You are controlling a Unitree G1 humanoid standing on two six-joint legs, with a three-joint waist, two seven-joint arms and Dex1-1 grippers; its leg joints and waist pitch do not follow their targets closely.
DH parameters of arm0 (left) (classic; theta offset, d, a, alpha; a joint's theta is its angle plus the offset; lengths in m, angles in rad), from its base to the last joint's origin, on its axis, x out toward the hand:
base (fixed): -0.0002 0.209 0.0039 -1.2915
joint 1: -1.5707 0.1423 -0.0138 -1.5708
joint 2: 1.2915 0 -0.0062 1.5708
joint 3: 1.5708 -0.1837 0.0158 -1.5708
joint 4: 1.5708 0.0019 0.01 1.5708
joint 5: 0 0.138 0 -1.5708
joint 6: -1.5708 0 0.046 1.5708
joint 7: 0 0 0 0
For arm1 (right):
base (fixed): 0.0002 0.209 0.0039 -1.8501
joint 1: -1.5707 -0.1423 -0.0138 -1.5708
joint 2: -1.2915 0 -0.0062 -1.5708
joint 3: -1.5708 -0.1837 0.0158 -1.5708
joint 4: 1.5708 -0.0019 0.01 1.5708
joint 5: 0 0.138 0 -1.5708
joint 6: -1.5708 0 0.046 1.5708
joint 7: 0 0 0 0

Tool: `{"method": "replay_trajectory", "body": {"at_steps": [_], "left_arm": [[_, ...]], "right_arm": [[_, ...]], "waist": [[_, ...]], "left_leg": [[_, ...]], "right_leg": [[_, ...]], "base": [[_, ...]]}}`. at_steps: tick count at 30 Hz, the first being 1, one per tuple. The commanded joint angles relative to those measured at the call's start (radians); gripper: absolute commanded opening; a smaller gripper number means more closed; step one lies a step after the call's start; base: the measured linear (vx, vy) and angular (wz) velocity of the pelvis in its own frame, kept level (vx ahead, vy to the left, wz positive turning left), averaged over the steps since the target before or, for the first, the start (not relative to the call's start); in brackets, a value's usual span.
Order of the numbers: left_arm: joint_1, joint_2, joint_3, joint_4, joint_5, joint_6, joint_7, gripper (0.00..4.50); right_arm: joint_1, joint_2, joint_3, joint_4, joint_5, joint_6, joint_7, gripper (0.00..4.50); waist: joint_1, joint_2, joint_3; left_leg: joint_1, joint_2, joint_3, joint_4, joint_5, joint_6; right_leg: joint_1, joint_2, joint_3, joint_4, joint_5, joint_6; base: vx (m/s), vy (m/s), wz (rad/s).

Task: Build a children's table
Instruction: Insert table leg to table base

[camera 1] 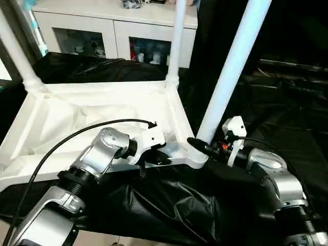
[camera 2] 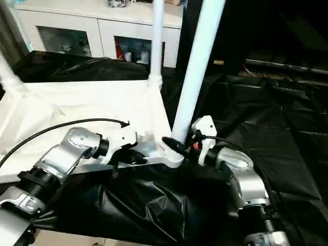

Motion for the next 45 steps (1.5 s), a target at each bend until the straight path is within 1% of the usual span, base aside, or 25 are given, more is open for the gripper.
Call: {"method": "replay_trajectory", "body": {"at_steps": [1,6,7,11,13,15,17,19,20,21,22,23,24,25,26,28,29,30,31,33,34,37,40,42,45], "left_arm": [[0.001,0.002,-0.021,-0.066,-0.029,-0.028,-0.070,0.00],[0.009,0.014,-0.025,-0.085,-0.035,-0.021,-0.104,0.00],[0.006,0.012,-0.022,-0.079,-0.032,-0.019,-0.095,0.00],[-0.017,-0.004,0.002,-0.038,-0.018,-0.013,-0.041,0.00],[-0.023,-0.007,0.010,-0.033,-0.018,-0.007,-0.032,0.00],[-0.034,-0.012,0.021,-0.026,-0.018,0.007,-0.018,0.00],[-0.058,-0.027,0.044,-0.004,-0.014,0.050,0.032,0.00],[-0.066,-0.032,0.050,0.003,-0.011,0.063,0.050,0.00],[-0.076,-0.039,0.059,0.012,-0.008,0.083,0.075,0.00],[-0.076,-0.039,0.059,0.012,-0.008,0.083,0.075,0.00],[-0.090,-0.049,0.070,0.026,-0.003,0.107,0.110,0.00],[-0.126,-0.080,0.103,0.075,0.009,0.164,0.216,0.00],[-0.146,-0.099,0.121,0.103,0.014,0.197,0.275,0.00],[-0.162,-0.114,0.133,0.129,0.020,0.221,0.323,0.00],[-0.172,-0.123,0.138,0.145,0.025,0.234,0.350,0.00],[-0.182,-0.136,0.141,0.165,0.036,0.241,0.387,0.00],[-0.208,-0.187,0.145,0.217,0.071,0.266,0.523,0.00],[-0.208,-0.187,0.145,0.217,0.071,0.266,0.523,0.00],[-0.214,-0.215,0.149,0.231,0.073,0.277,0.568,0.00],[-0.217,-0.236,0.150,0.236,0.072,0.284,0.590,0.00],[-0.220,-0.271,0.141,0.242,0.075,0.295,0.611,0.00],[-0.222,-0.301,0.128,0.245,0.078,0.304,0.625,0.00],[-0.229,-0.320,0.124,0.264,0.082,0.302,0.640,0.00],[-0.234,-0.319,0.126,0.276,0.082,0.297,0.642,0.00],[-0.235,-0.317,0.127,0.279,0.081,0.294,0.632,0.00]], "right_arm": [[0.050,-0.014,0.084,0.074,-0.024,0.061,0.073,1.91],[0.051,-0.028,0.101,0.077,-0.039,0.061,0.117,1.91],[0.049,-0.026,0.099,0.082,-0.041,0.058,0.117,1.91],[0.036,-0.014,0.087,0.113,-0.037,0.043,0.104,1.91],[0.033,-0.012,0.086,0.120,-0.035,0.040,0.106,1.91],[0.026,-0.005,0.079,0.133,-0.036,0.034,0.097,1.91],[-0.012,0.030,0.040,0.197,-0.051,0.012,0.001,1.91],[-0.029,0.042,0.026,0.227,-0.062,-0.001,-0.045,1.91],[-0.053,0.058,0.006,0.264,-0.072,-0.011,-0.111,1.91],[-0.053,0.058,0.006,0.264,-0.072,-0.011,-0.111,1.91],[-0.078,0.078,-0.020,0.299,-0.074,-0.018,-0.180,1.91],[-0.122,0.126,-0.067,0.361,-0.065,-0.033,-0.304,1.91],[-0.141,0.151,-0.084,0.390,-0.061,-0.040,-0.357,1.91],[-0.156,0.174,-0.092,0.420,-0.066,-0.047,-0.409,1.91],[-0.167,0.190,-0.094,0.442,-0.073,-0.054,-0.444,1.91],[-0.182,0.211,-0.097,0.475,-0.088,-0.069,-0.497,1.91],[-0.233,0.286,-0.116,0.586,-0.115,-0.098,-0.697,1.91],[-0.233,0.286,-0.116,0.586,-0.115,-0.098,-0.697,1.91],[-0.253,0.314,-0.124,0.628,-0.118,-0.101,-0.773,1.91],[-0.266,0.331,-0.123,0.655,-0.127,-0.106,-0.815,1.91],[-0.290,0.357,-0.110,0.690,-0.151,-0.111,-0.848,1.91],[-0.310,0.375,-0.085,0.717,-0.188,-0.123,-0.862,1.91],[-0.333,0.390,-0.080,0.755,-0.201,-0.145,-0.868,1.91],[-0.338,0.392,-0.084,0.770,-0.200,-0.145,-0.863,1.91],[-0.342,0.395,-0.091,0.785,-0.199,-0.147,-0.855,1.91]], "waist": [[0.001,0.007,-0.049],[0.001,0.007,-0.049],[0.002,0.011,-0.048],[0.000,0.008,-0.048],[0.001,0.012,-0.047],[-0.001,0.012,-0.044],[-0.002,0.011,-0.044],[-0.006,0.010,-0.043],[-0.009,0.008,-0.043],[-0.010,0.011,-0.043],[-0.013,0.013,-0.043],[-0.020,0.010,-0.043],[-0.023,0.010,-0.046],[-0.024,0.010,-0.049],[-0.025,0.010,-0.052],[-0.025,0.011,-0.049],[-0.026,0.014,-0.050],[-0.030,0.015,-0.050],[-0.028,0.015,-0.051],[-0.027,0.017,-0.051],[-0.025,0.011,-0.053],[-0.023,0.017,-0.055],[-0.024,0.017,-0.051],[-0.026,0.018,-0.049],[-0.028,0.019,-0.049]], "left_leg": [[-0.001,0.001,0.007,-0.070,-0.306,0.024],[0.002,0.002,0.005,-0.073,-0.329,0.014],[0.003,0.002,0.004,-0.073,-0.335,0.012],[0.004,0.001,0.004,-0.074,-0.346,0.008],[0.006,0.000,0.003,-0.074,-0.362,0.007],[0.009,0.000,0.001,-0.075,-0.390,0.005],[0.011,-0.002,0.000,-0.074,-0.407,0.002],[0.012,-0.005,-0.002,-0.072,-0.415,-0.010],[0.005,-0.006,-0.005,-0.074,-0.407,-0.012],[0.006,-0.006,-0.007,-0.075,-0.408,-0.013],[0.008,-0.005,-0.007,-0.074,-0.416,-0.013],[0.007,-0.008,-0.007,-0.073,-0.421,-0.016],[0.011,-0.009,-0.009,-0.070,-0.423,-0.021],[0.010,-0.010,-0.007,-0.068,-0.407,-0.021],[0.001,-0.009,-0.007,-0.070,-0.368,-0.019],[-0.004,-0.010,-0.003,-0.071,-0.350,-0.011],[-0.003,-0.009,-0.002,-0.071,-0.342,-0.015],[-0.004,-0.009,-0.002,-0.071,-0.344,-0.020],[0.002,-0.011,-0.002,-0.069,-0.352,-0.026],[-0.001,-0.010,-0.001,-0.071,-0.343,-0.021],[-0.002,-0.010,0.000,-0.070,-0.341,-0.015],[-0.003,-0.009,0.002,-0.071,-0.322,-0.012],[0.000,-0.011,0.003,-0.074,-0.347,-0.005],[0.005,-0.011,0.000,-0.076,-0.393,-0.004],[0.006,-0.009,-0.002,-0.078,-0.407,-0.004]], "right_leg": [[0.045,-0.045,0.030,-0.086,-0.325,-0.169],[0.045,-0.045,0.030,-0.087,-0.344,-0.173],[0.044,-0.046,0.030,-0.087,-0.352,-0.173],[0.043,-0.045,0.029,-0.089,-0.368,-0.168],[0.042,-0.046,0.028,-0.092,-0.394,-0.164],[0.038,-0.046,0.027,-0.098,-0.438,-0.154],[0.034,-0.047,0.025,-0.103,-0.480,-0.140],[0.031,-0.048,0.021,-0.106,-0.527,-0.128],[0.037,-0.050,0.019,-0.107,-0.548,-0.114],[0.035,-0.051,0.019,-0.108,-0.556,-0.110],[0.033,-0.050,0.018,-0.111,-0.559,-0.106],[0.030,-0.049,0.016,-0.111,-0.562,-0.108],[0.029,-0.050,0.013,-0.112,-0.566,-0.113],[0.030,-0.051,0.015,-0.111,-0.543,-0.117],[0.036,-0.050,0.018,-0.102,-0.476,-0.135],[0.038,-0.046,0.018,-0.099,-0.431,-0.145],[0.035,-0.047,0.019,-0.097,-0.413,-0.150],[0.033,-0.047,0.020,-0.095,-0.415,-0.154],[0.034,-0.046,0.017,-0.096,-0.433,-0.148],[0.035,-0.044,0.019,-0.094,-0.382,-0.154],[0.038,-0.043,0.019,-0.091,-0.365,-0.156],[0.042,-0.042,0.020,-0.086,-0.297,-0.169],[0.041,-0.042,0.019,-0.094,-0.330,-0.161],[0.038,-0.043,0.015,-0.102,-0.397,-0.143],[0.036,-0.044,0.014,-0.106,-0.417,-0.135]], "base": [[0.000,0.000,0.00],[0.000,0.000,0.00],[0.000,0.000,0.00],[0.000,0.000,0.00],[0.000,0.000,0.00],[0.000,0.000,0.00],[0.000,0.000,0.00],[0.000,0.000,0.00],[0.000,0.000,0.00],[0.000,0.000,0.00],[0.000,0.000,0.00],[0.000,0.000,0.00],[0.000,0.000,0.00],[0.000,0.000,0.00],[0.000,0.000,0.00],[0.000,0.000,0.00],[0.000,0.000,0.00],[0.000,0.000,0.00],[0.000,0.000,0.00],[0.000,0.000,0.00],[0.000,0.000,0.00],[0.000,0.000,0.00],[0.000,0.000,0.00],[0.000,0.000,0.00],[0.000,0.000,0.00]]}}
